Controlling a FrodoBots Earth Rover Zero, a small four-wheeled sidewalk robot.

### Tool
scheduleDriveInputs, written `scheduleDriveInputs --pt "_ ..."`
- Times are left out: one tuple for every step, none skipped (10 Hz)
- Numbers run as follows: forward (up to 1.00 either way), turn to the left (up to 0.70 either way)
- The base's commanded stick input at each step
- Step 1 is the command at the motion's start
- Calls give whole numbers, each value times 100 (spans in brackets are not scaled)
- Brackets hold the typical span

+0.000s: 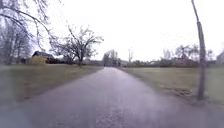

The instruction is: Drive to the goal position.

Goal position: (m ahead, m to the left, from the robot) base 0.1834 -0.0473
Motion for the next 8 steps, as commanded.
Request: scheduleDriveInputs --pt "100 0" --pt "100 0" --pt "100 0" --pt "100 -2" --pt "100 -15" --pt "100 -30" --pt "100 -40" --pt "100 -40"
